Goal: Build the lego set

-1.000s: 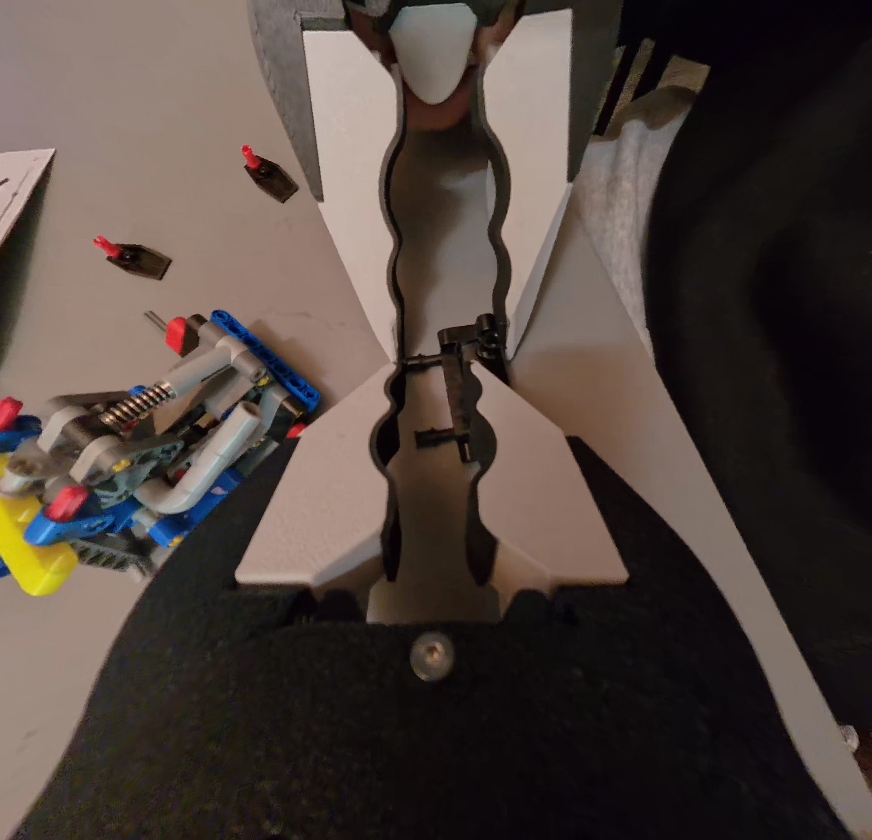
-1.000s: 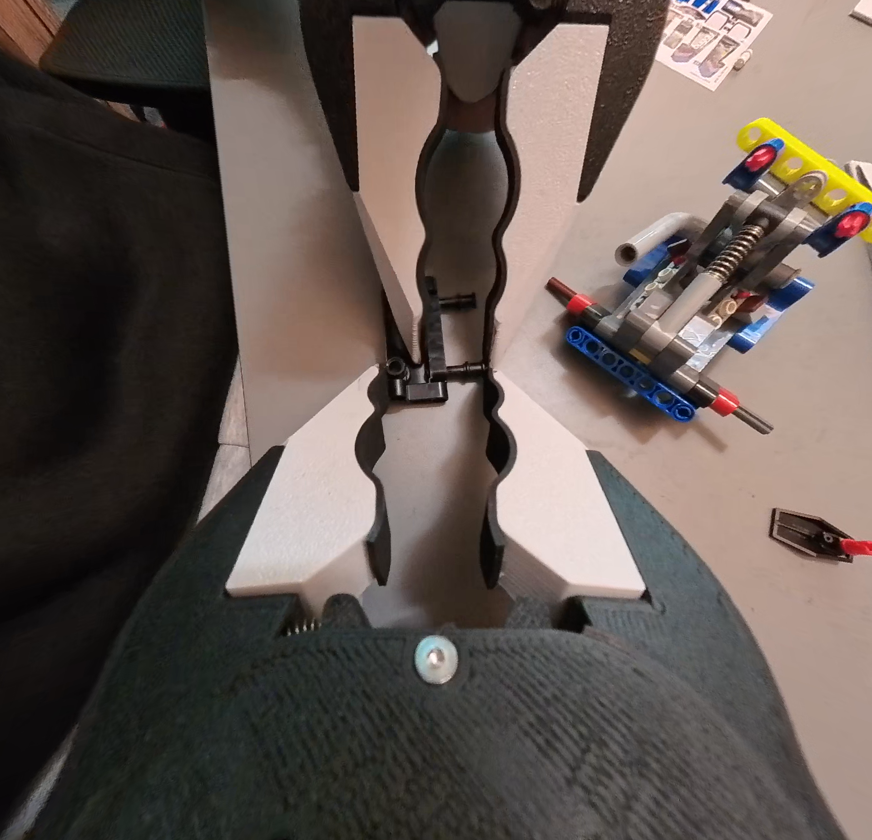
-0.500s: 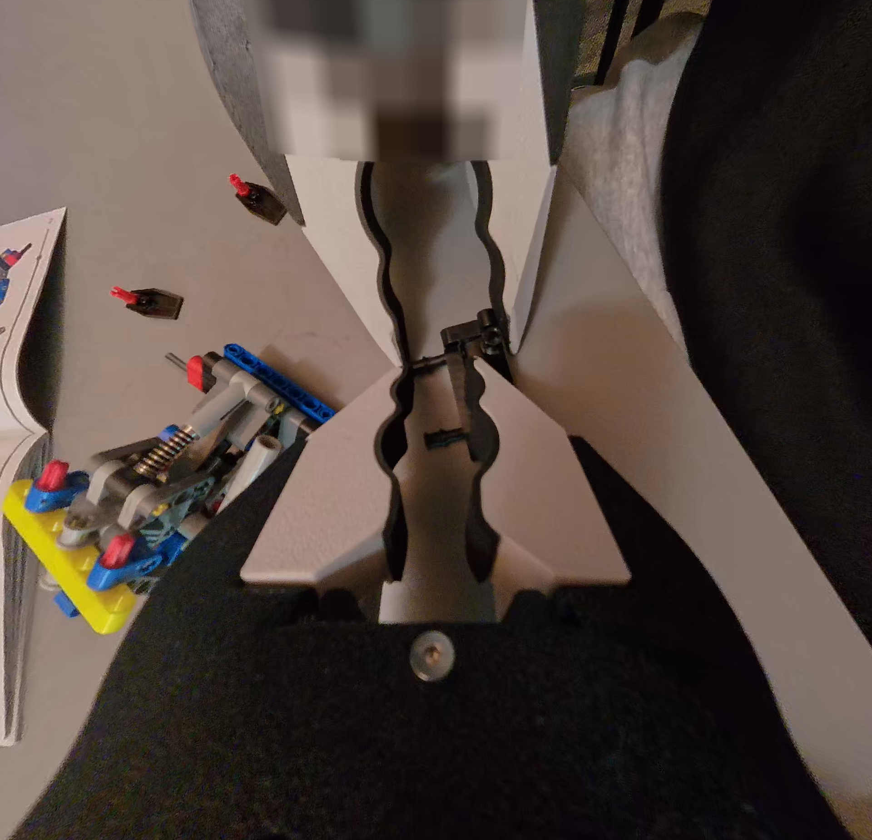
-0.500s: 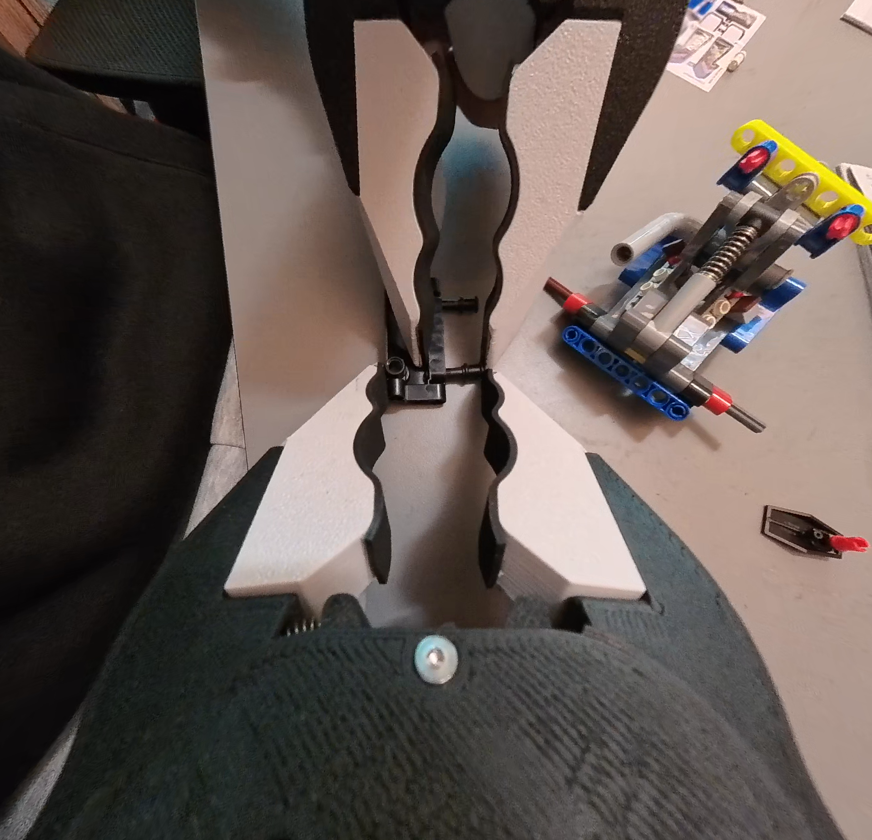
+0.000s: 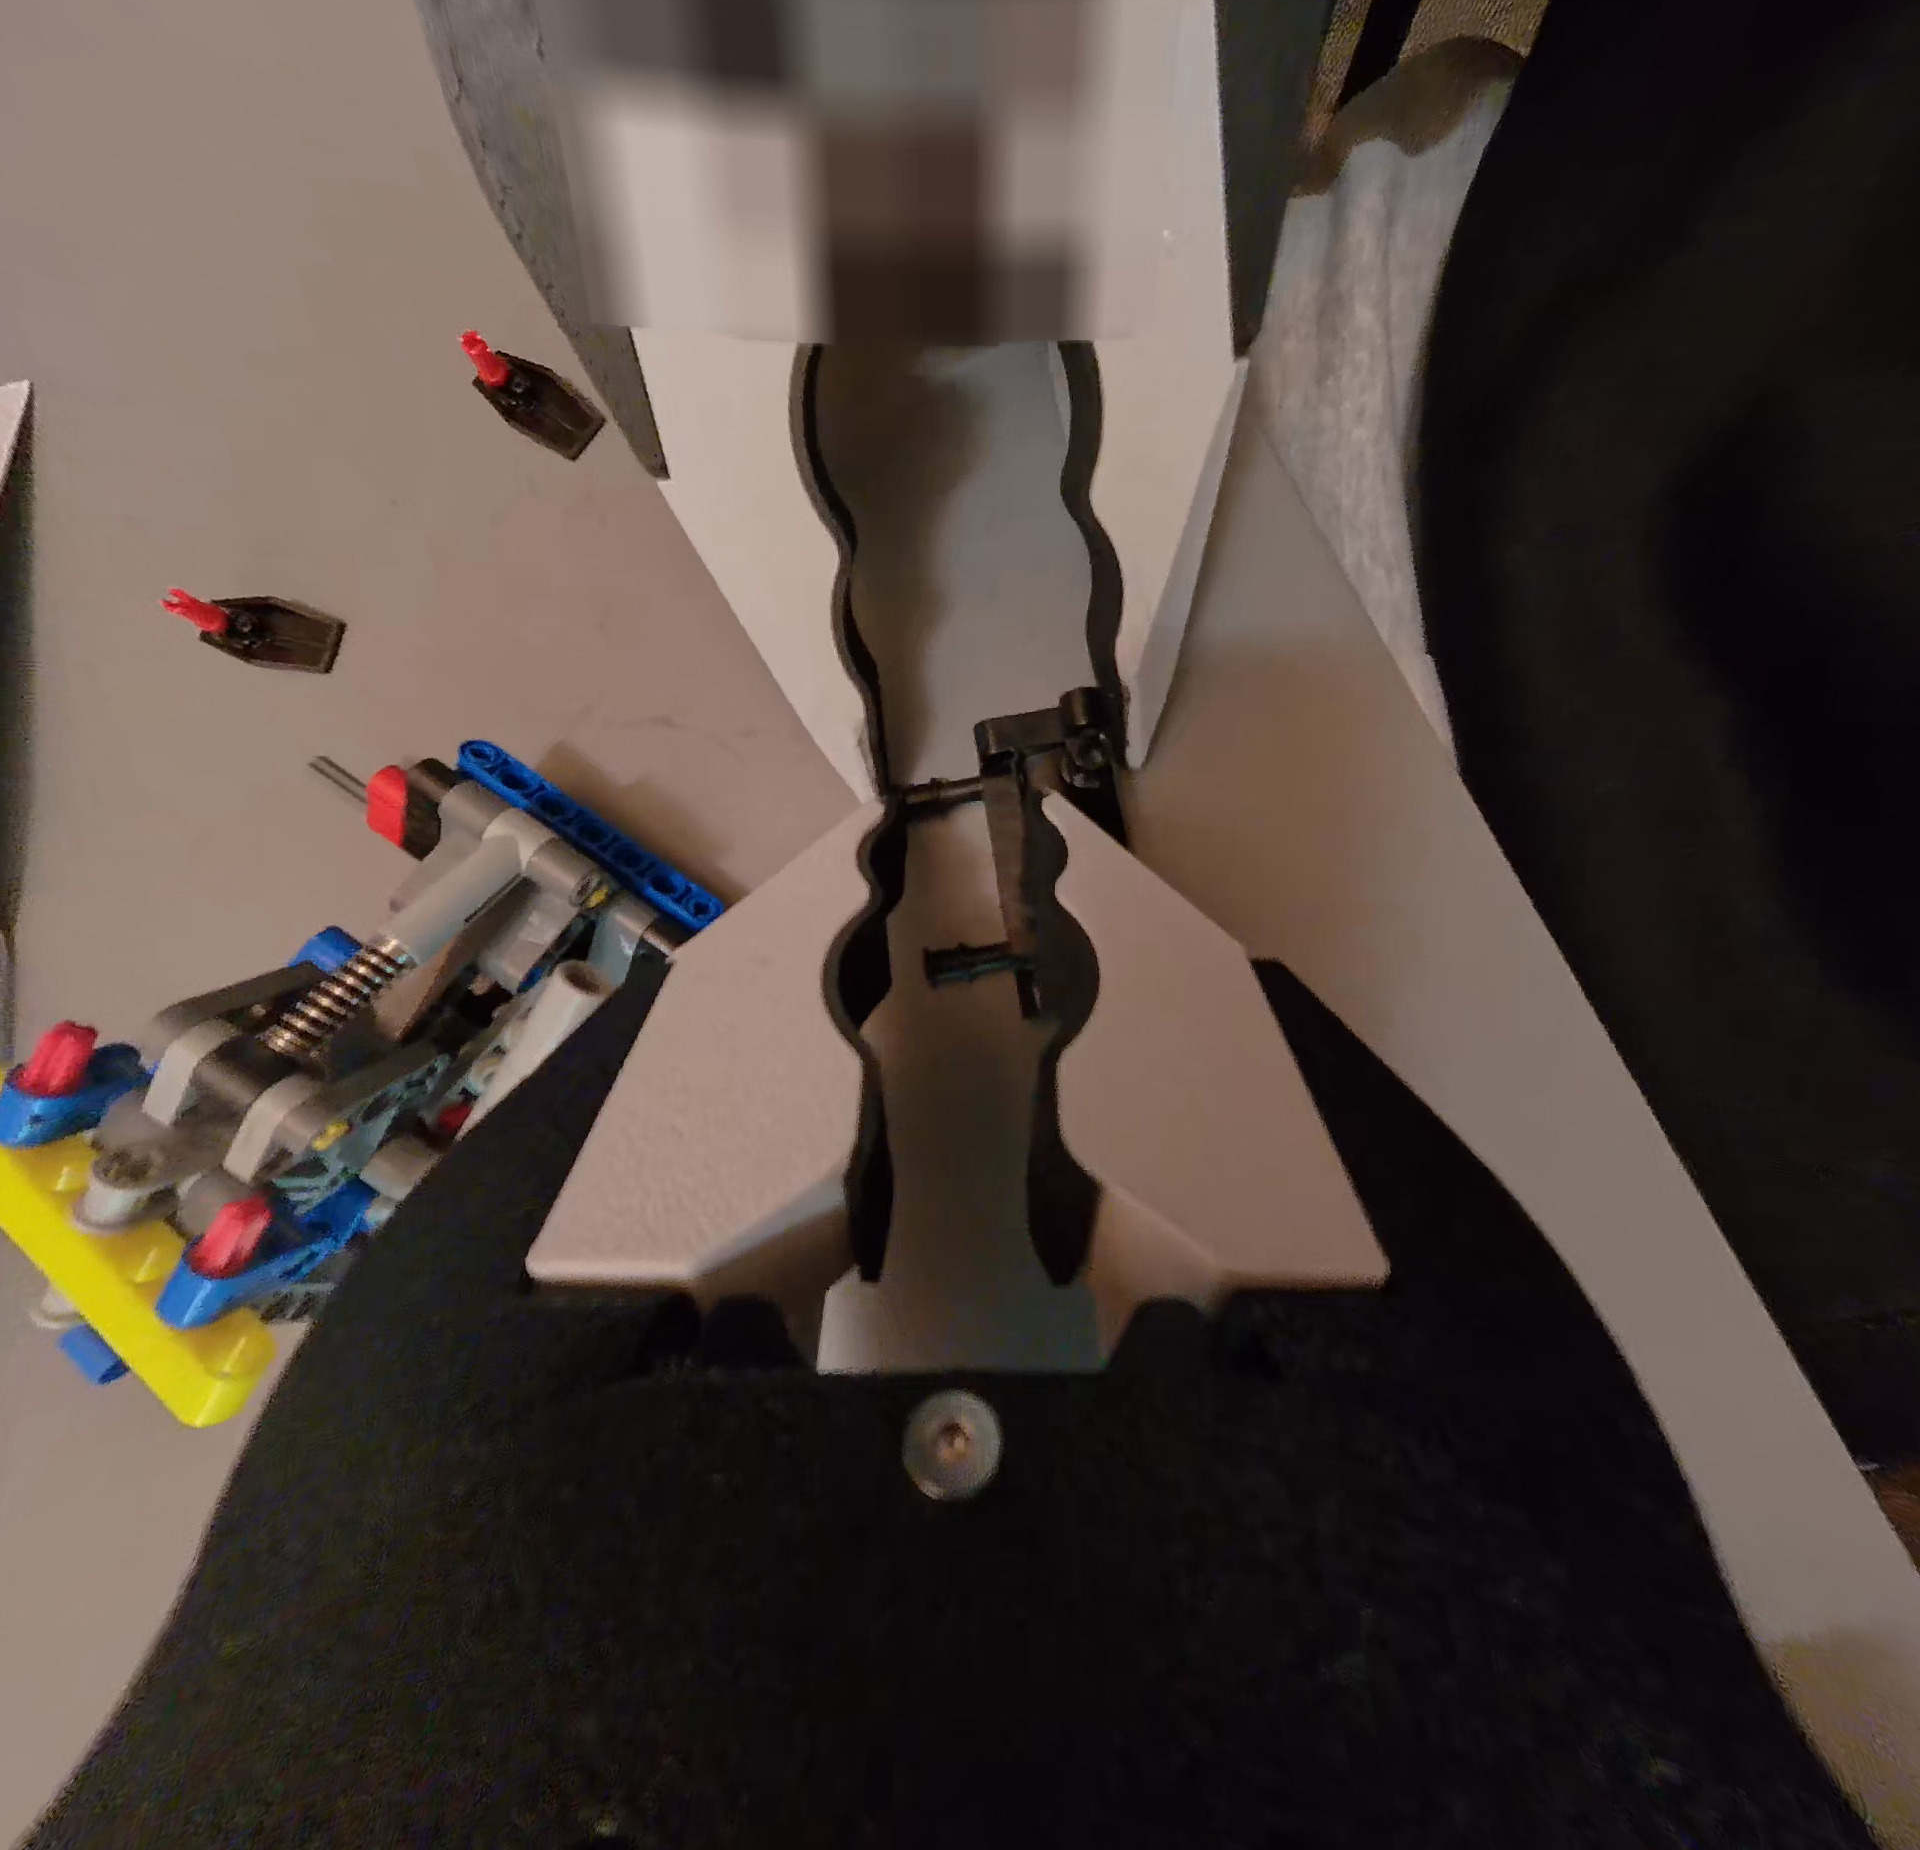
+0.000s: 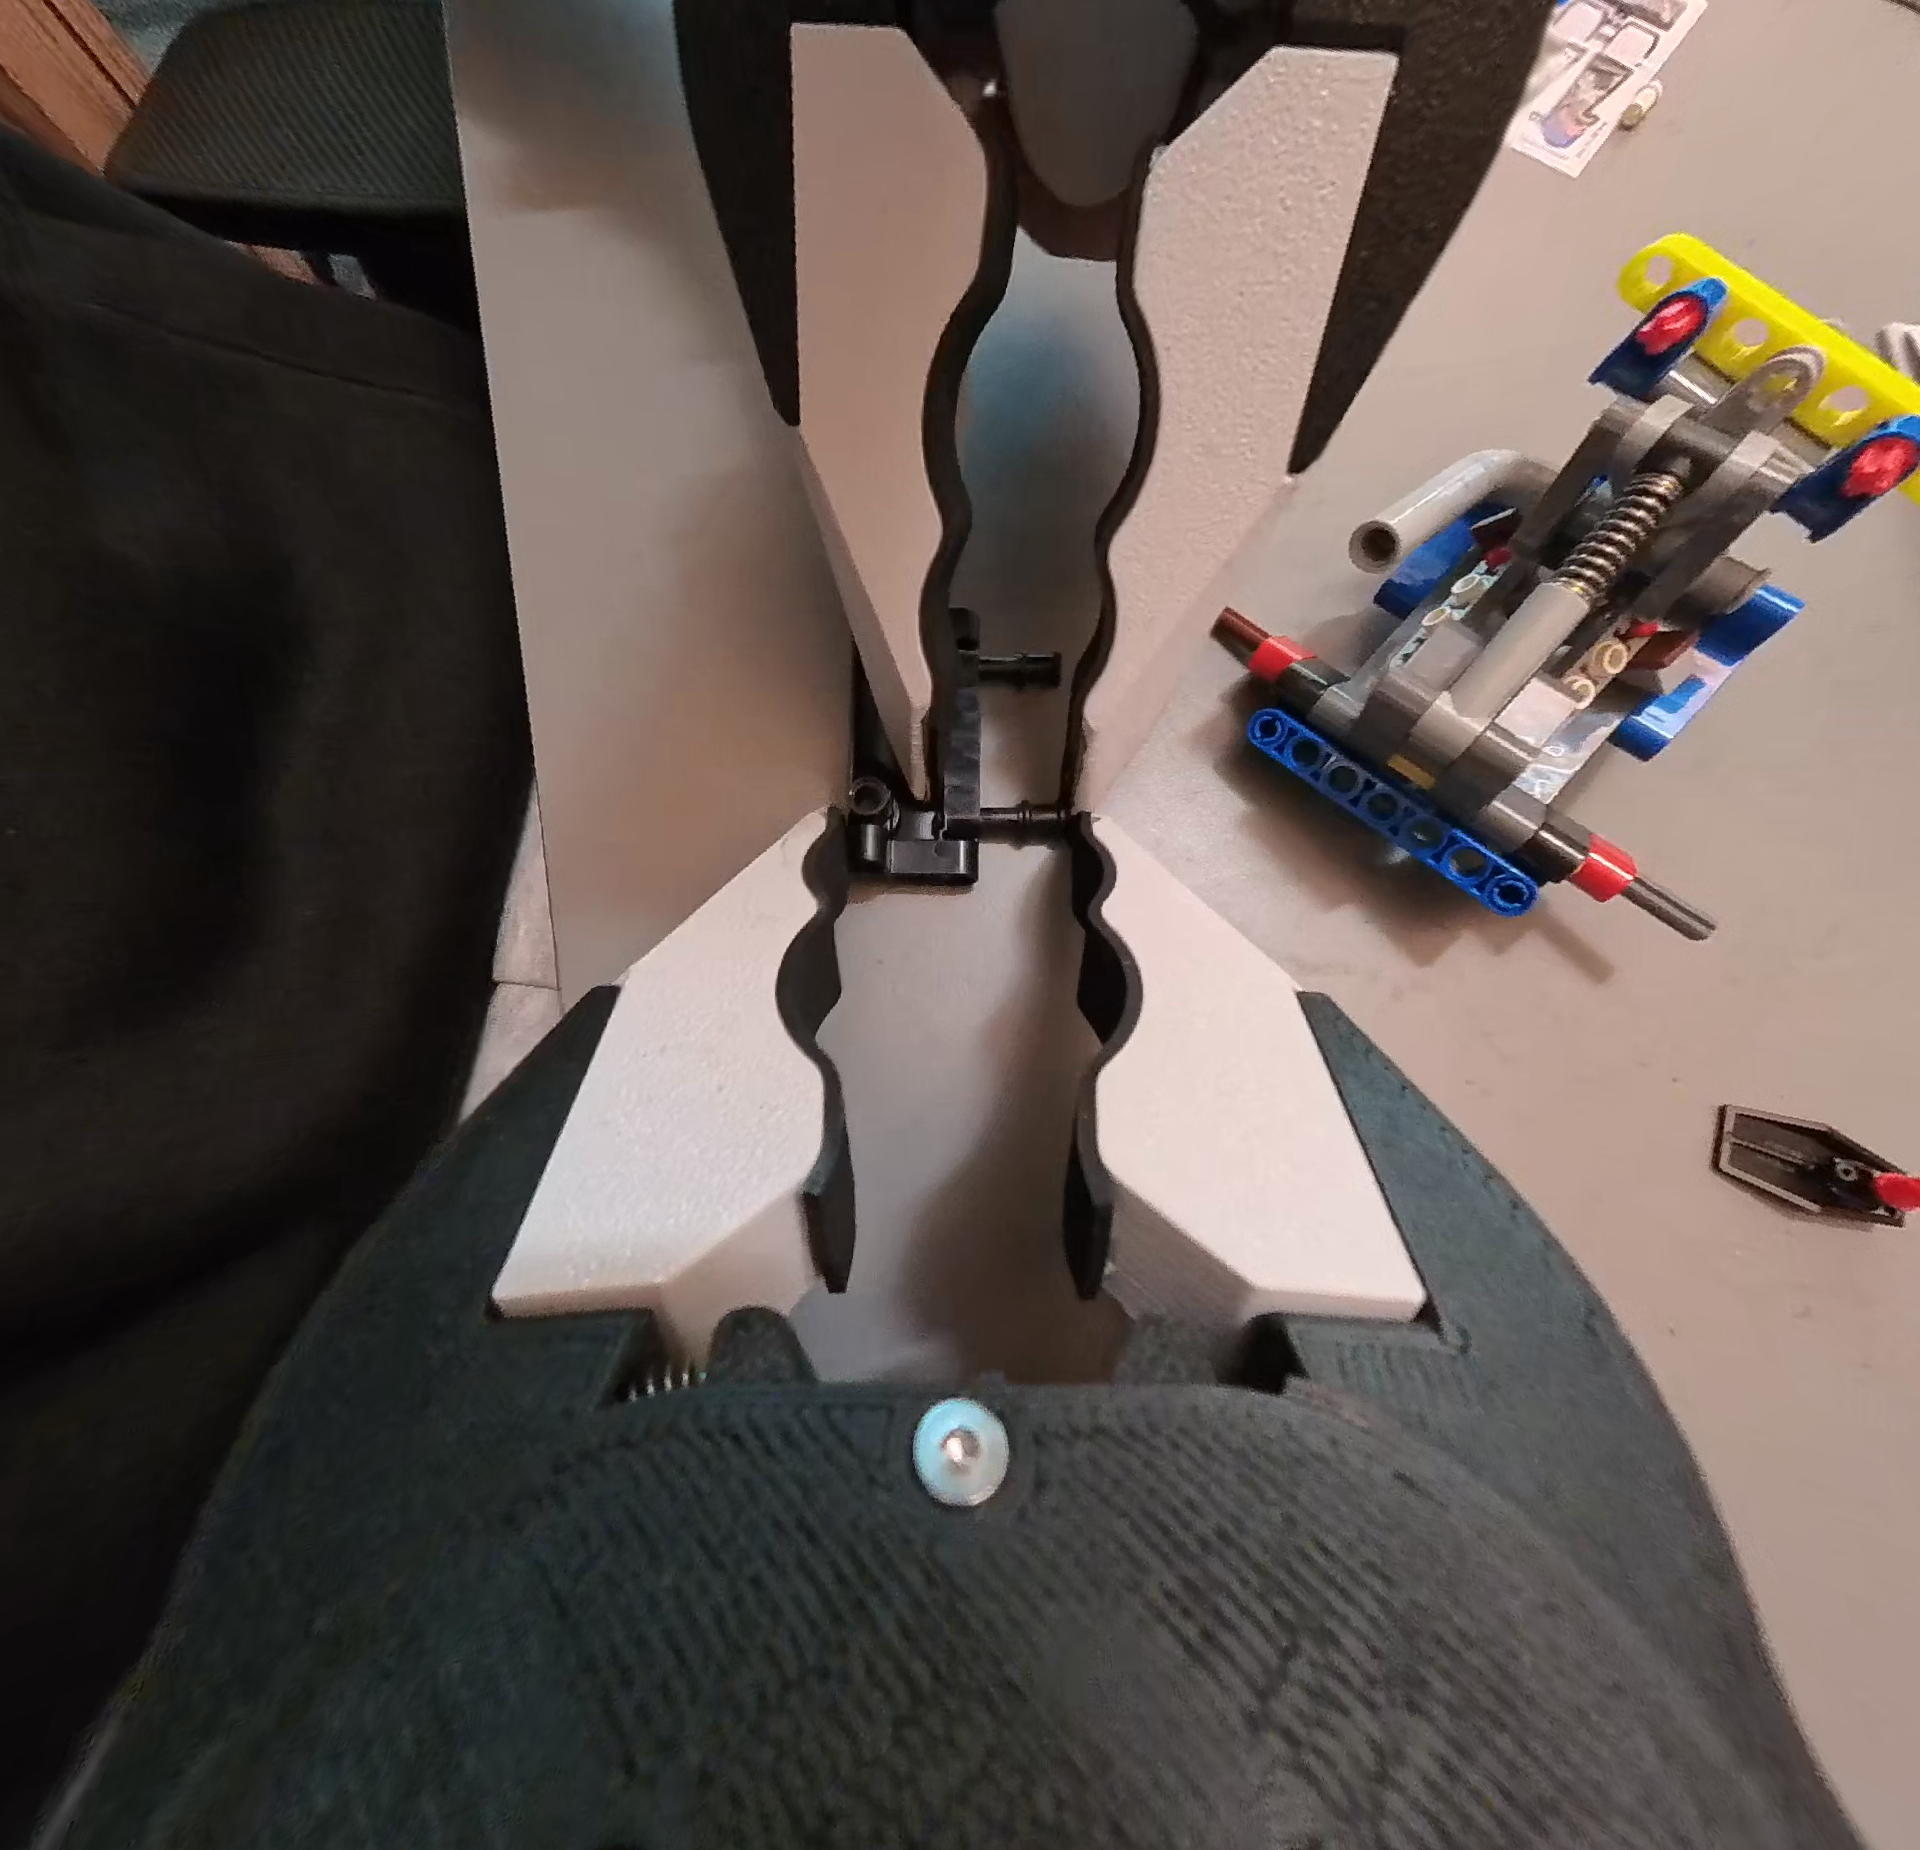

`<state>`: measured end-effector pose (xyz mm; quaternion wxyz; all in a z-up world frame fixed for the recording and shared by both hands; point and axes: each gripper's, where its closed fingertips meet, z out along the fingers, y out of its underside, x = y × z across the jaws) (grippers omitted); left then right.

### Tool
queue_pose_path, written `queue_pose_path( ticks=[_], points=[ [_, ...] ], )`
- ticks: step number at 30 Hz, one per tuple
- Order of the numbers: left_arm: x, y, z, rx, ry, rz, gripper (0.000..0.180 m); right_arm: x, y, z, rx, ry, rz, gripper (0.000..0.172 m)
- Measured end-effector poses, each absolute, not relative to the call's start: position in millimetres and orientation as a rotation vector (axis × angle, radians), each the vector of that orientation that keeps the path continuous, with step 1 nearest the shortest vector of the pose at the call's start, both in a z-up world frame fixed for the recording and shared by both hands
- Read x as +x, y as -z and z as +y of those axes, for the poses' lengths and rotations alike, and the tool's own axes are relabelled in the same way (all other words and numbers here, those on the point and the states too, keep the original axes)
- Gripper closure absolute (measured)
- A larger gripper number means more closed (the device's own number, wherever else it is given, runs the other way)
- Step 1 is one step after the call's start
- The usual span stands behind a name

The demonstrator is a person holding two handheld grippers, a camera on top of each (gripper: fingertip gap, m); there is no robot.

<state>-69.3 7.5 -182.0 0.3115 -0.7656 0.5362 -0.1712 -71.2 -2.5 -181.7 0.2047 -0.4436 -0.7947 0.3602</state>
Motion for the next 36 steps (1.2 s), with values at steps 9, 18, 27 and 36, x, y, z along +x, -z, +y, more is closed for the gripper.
queue_pose_path(
  ticks=[9, 18, 27, 36],
  points=[
    [-69.8, 181.6, 4.7, -2.021, 0.48, 1.321, 0.16, -69.8, 181.1, -4.9, -1.258, -1.053, -2.232, 0.133],
    [-71.0, 182.0, 2.4, -2.018, 0.499, 1.328, 0.16, -70.3, 181.4, -5.9, -1.243, -1.029, -2.225, 0.133],
    [-69.3, 182.0, 2.7, -1.957, 0.48, 1.368, 0.161, -70.2, 181.7, -6.6, -1.258, -1.043, -2.234, 0.131],
    [-68.4, 182.2, 1.4, -1.951, 0.507, 1.357, 0.161, -68.5, 179.9, -8.0, -1.258, -1.093, -2.254, 0.132]
  ],
)
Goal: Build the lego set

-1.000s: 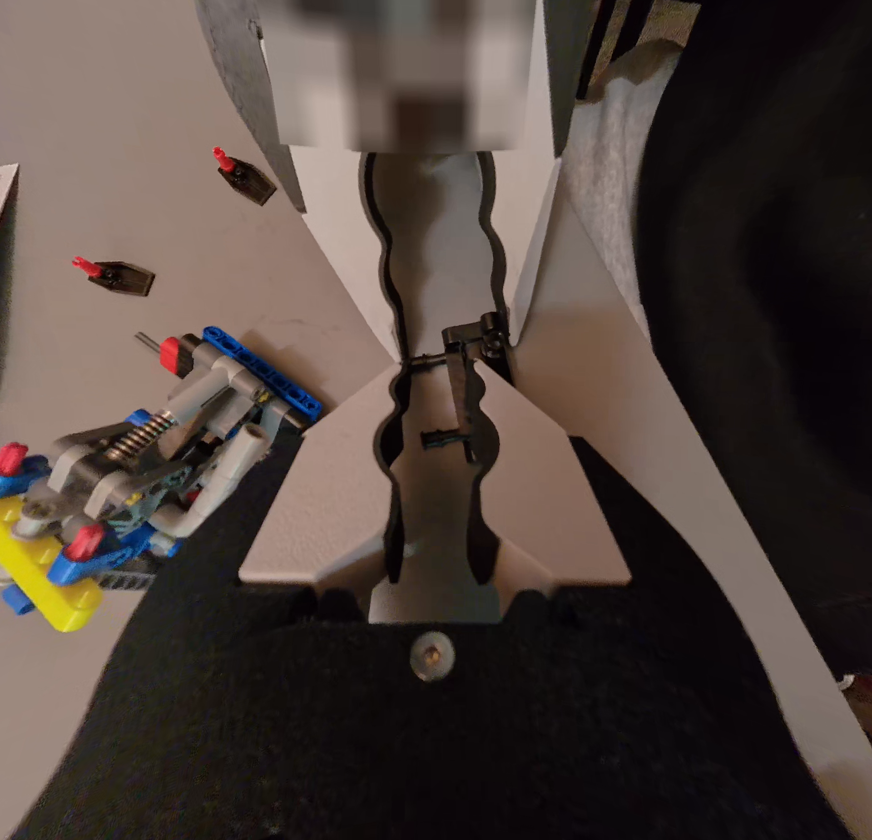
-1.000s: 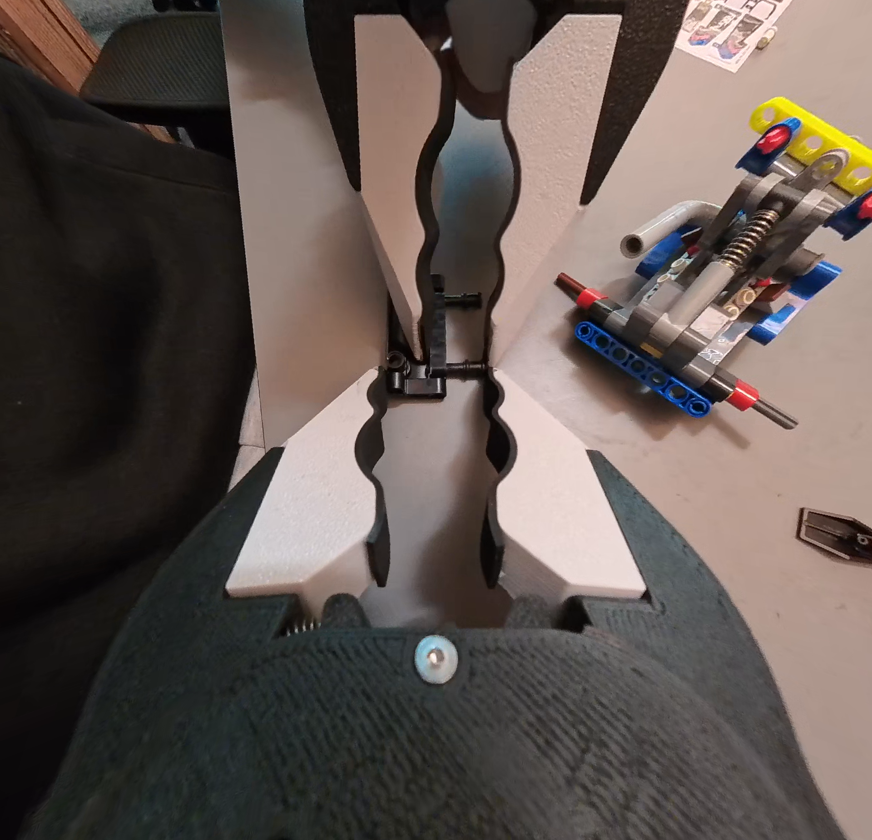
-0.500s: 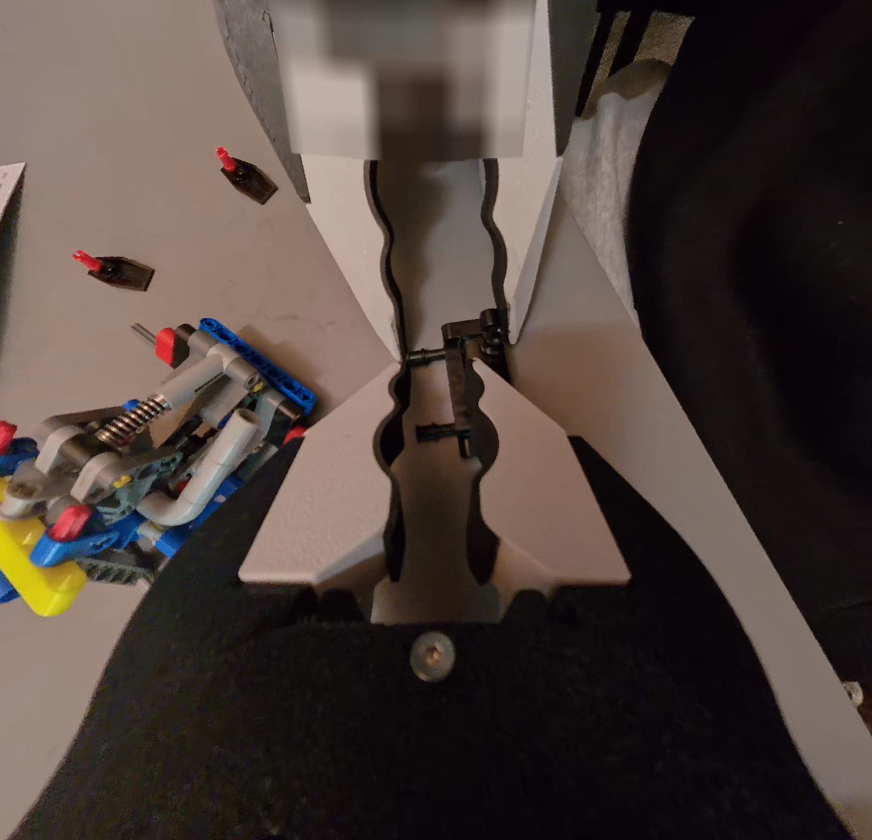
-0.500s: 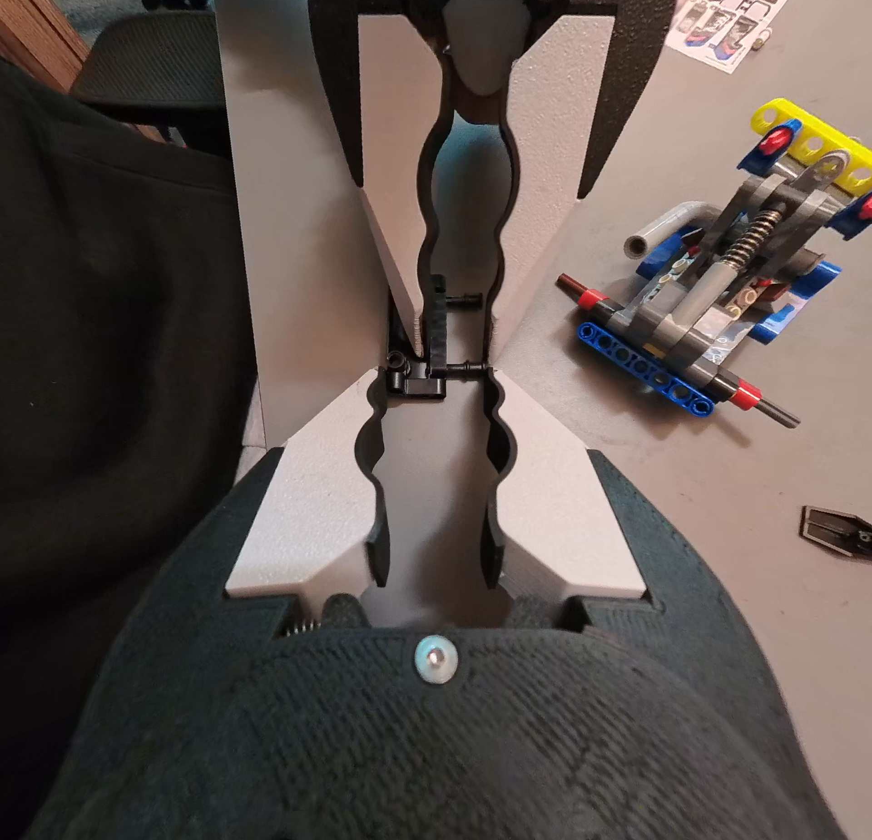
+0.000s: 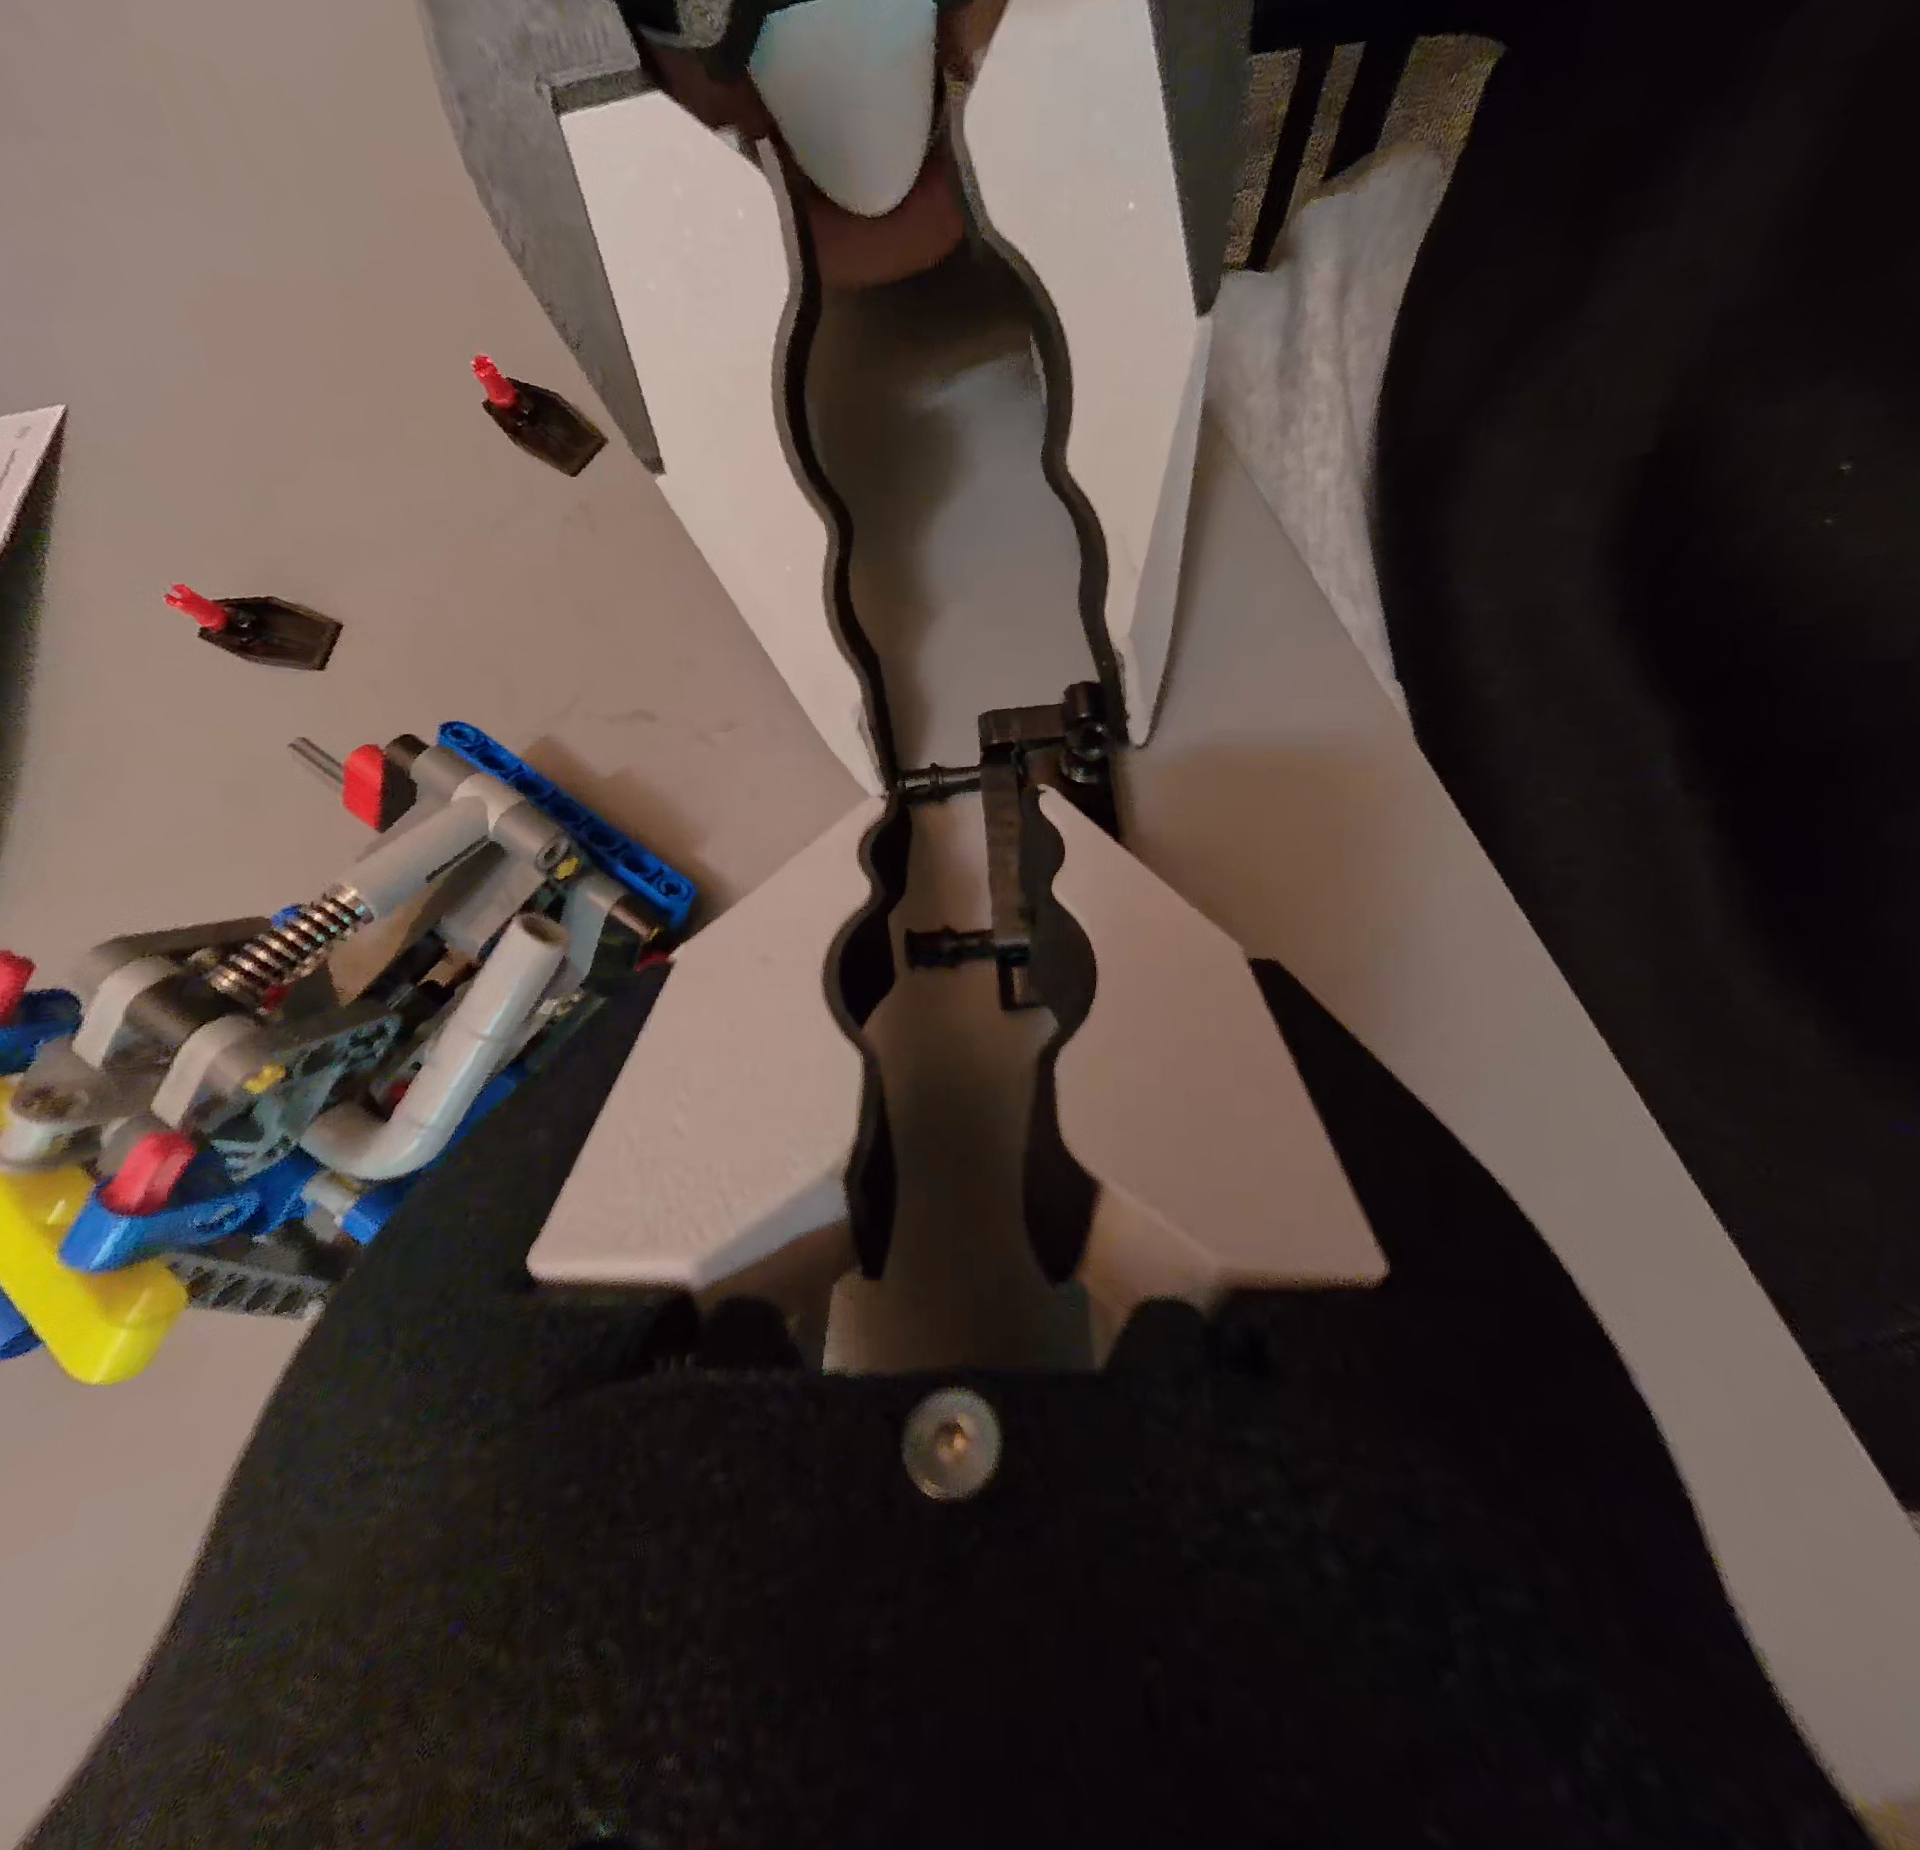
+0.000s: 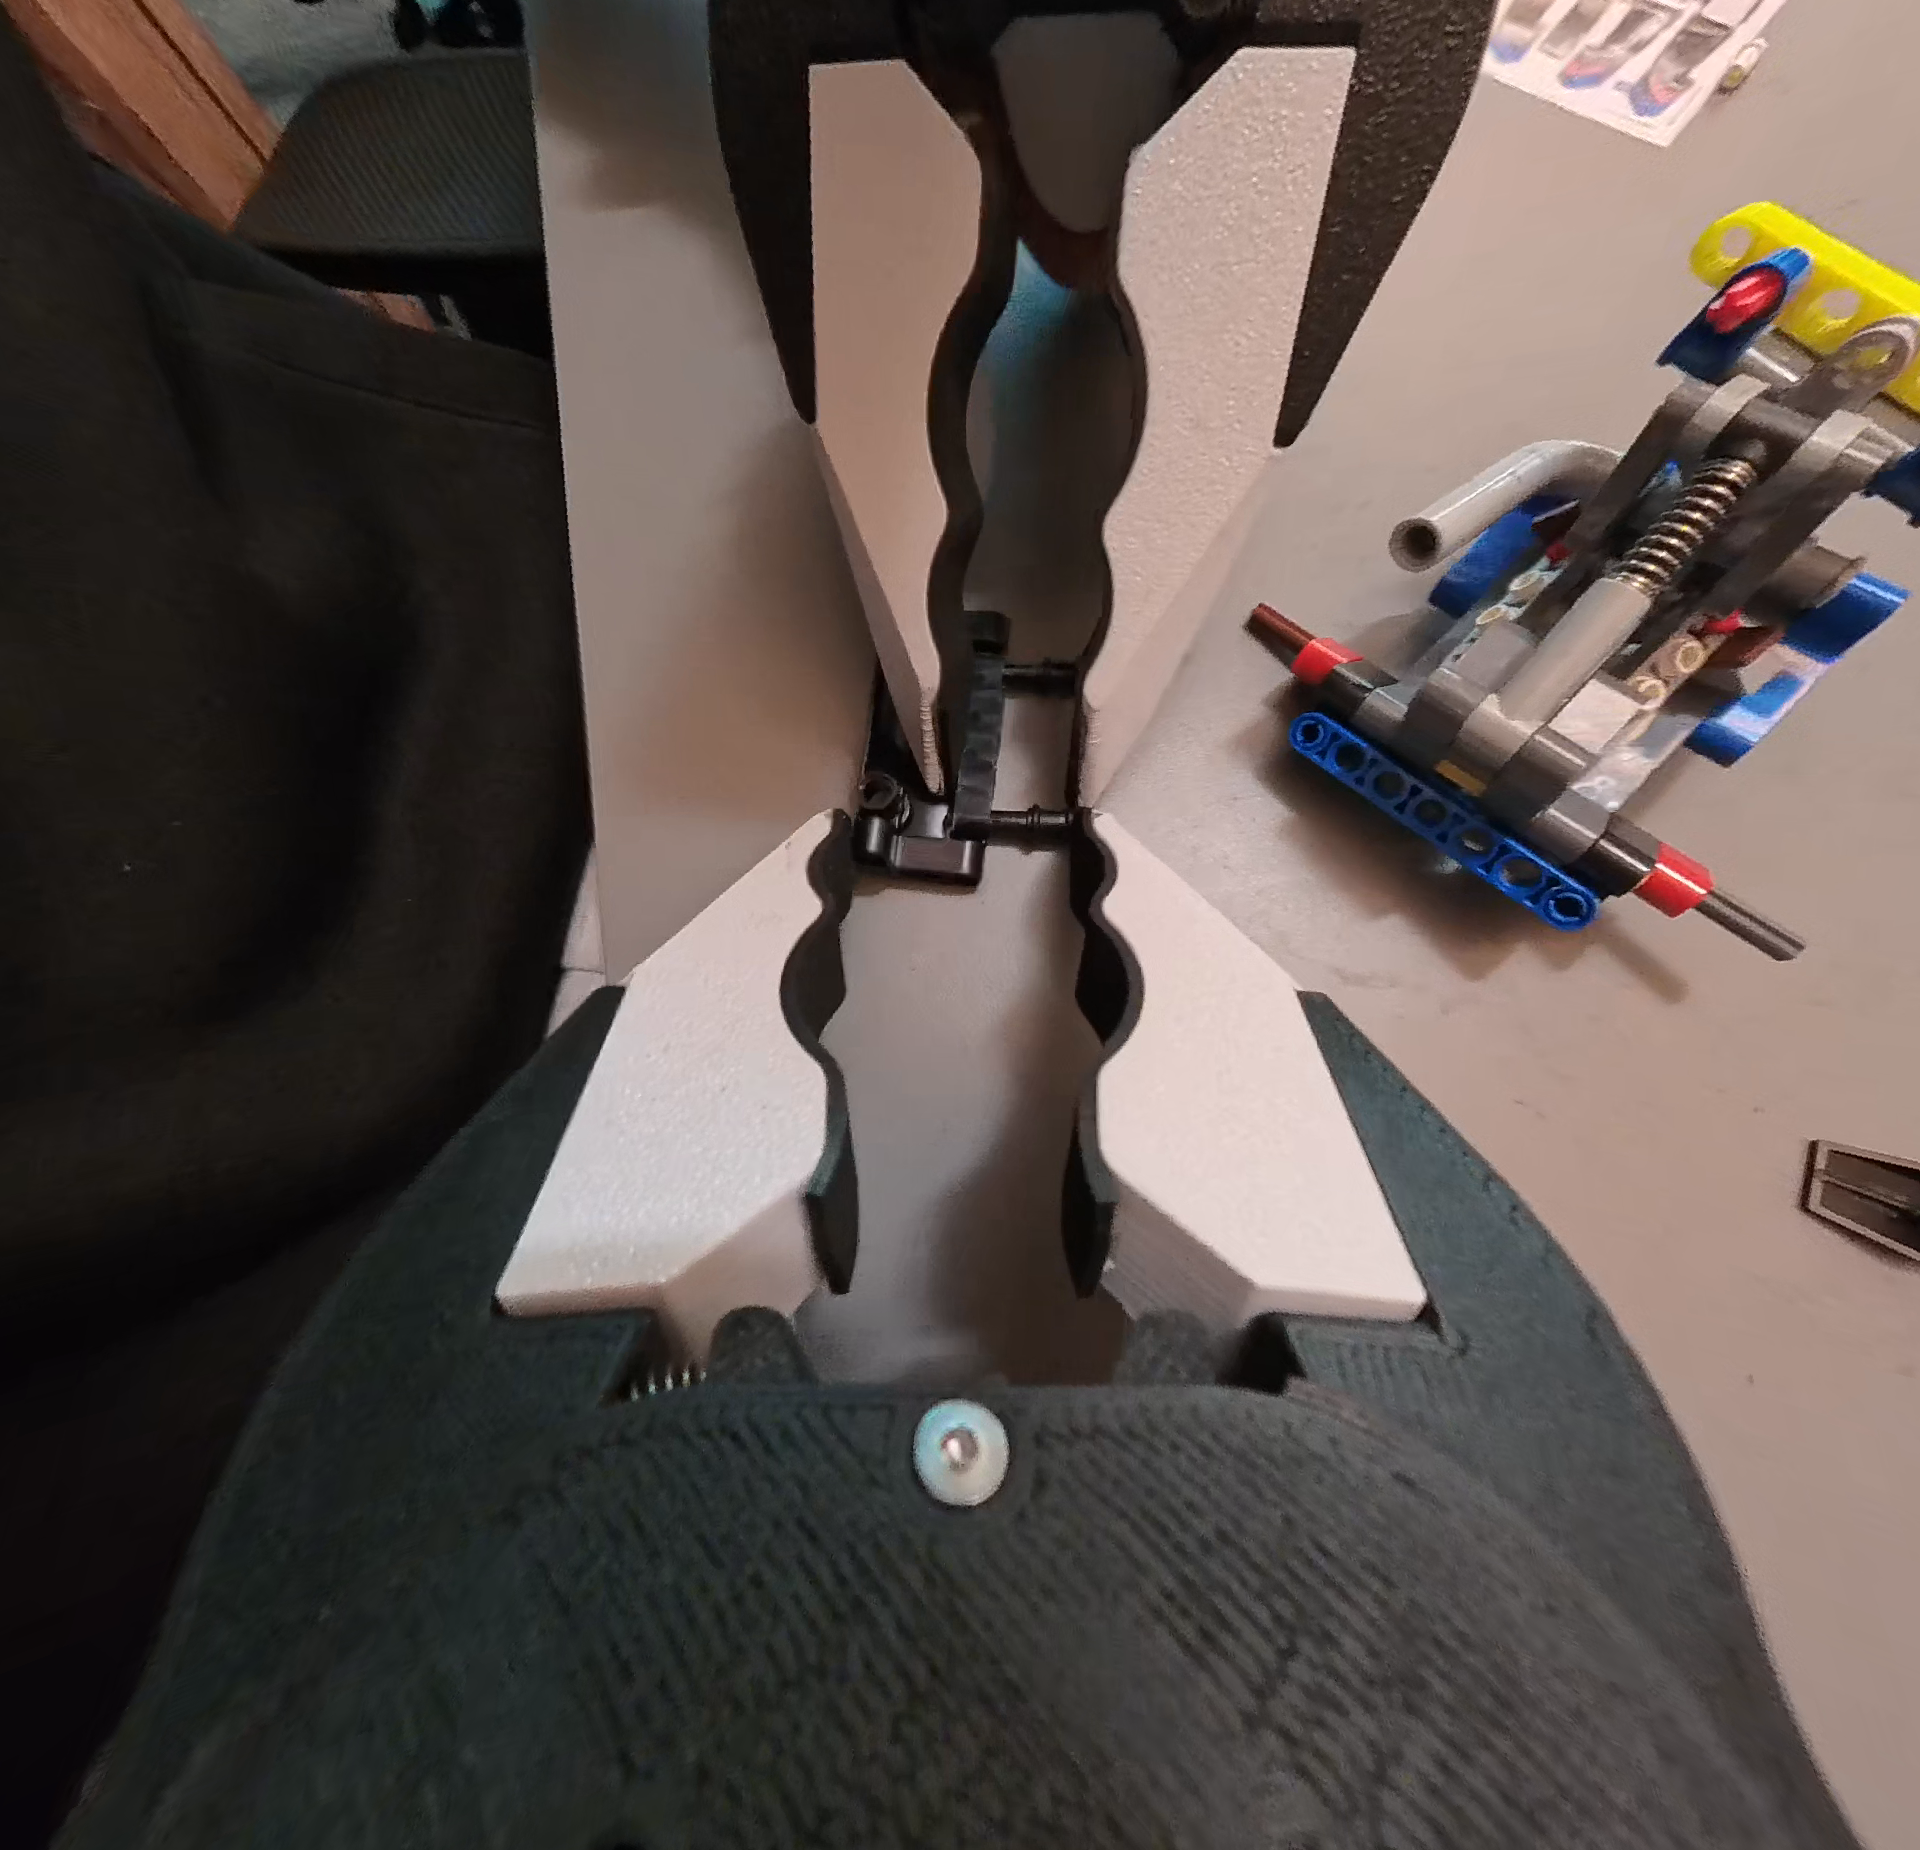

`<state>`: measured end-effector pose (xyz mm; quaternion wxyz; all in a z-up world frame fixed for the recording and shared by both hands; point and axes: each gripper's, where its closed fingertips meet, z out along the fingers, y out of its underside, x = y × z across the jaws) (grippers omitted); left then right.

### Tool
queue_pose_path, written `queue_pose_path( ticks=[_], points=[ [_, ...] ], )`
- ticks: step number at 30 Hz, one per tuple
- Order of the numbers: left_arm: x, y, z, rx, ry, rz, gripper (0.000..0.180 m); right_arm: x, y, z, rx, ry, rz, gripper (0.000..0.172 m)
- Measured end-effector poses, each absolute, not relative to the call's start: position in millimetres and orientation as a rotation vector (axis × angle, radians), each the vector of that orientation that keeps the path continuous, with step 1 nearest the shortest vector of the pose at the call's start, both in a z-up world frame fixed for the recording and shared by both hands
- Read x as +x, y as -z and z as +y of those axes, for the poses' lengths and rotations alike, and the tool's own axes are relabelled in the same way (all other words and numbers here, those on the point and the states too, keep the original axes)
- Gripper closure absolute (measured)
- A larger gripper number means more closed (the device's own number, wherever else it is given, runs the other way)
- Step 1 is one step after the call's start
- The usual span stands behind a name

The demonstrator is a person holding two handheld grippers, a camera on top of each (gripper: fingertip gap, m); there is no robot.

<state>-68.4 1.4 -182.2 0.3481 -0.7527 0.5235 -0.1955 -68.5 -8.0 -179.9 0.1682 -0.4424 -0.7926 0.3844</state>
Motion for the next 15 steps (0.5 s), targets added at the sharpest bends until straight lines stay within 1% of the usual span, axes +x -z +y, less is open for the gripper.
queue_pose_path(
  ticks=[1, 2, 3, 4, 5, 7, 8, 10, 13, 15],
  points=[
    [-68, 183, -1, -1.944, 0.501, 1.388, 0.175, -69, 179, -6, -1.268, -1.102, -2.248, 0.123],
    [-68, 183, 0, -1.927, 0.483, 1.391, 0.176, -67, 178, -8, -1.264, -1.13, -2.263, 0.119],
    [-67, 183, 0, -1.927, 0.474, 1.384, 0.176, -67, 177, -6, -1.278, -1.143, -2.249, 0.123],
    [-67, 183, 0, -1.926, 0.46, 1.382, 0.176, -70, 179, -2, -1.304, -1.121, -2.234, 0.13],
    [-67, 183, 1, -1.915, 0.437, 1.388, 0.176, -70, 179, -3, -1.289, -1.113, -2.24, 0.131],
    [-67, 183, 1, -1.914, 0.431, 1.369, 0.176, -68, 179, -6, -1.249, -1.124, -2.271, 0.121],
    [-67, 182, 1, -1.921, 0.437, 1.354, 0.176, -67, 178, -7, -1.25, -1.131, -2.274, 0.12],
    [-68, 182, 0, -1.915, 0.445, 1.345, 0.176, -63, 178, -9, -1.232, -1.165, -2.3, 0.111],
    [-71, 182, -2, -1.928, 0.497, 1.337, 0.176, -60, 180, 10, -1.189, -1.094, -2.292, 0.118],
    [-72, 182, -2, -1.916, 0.49, 1.349, 0.176, -64, 175, 13, -1.202, -1.133, -2.265, 0.123]
  ],
)
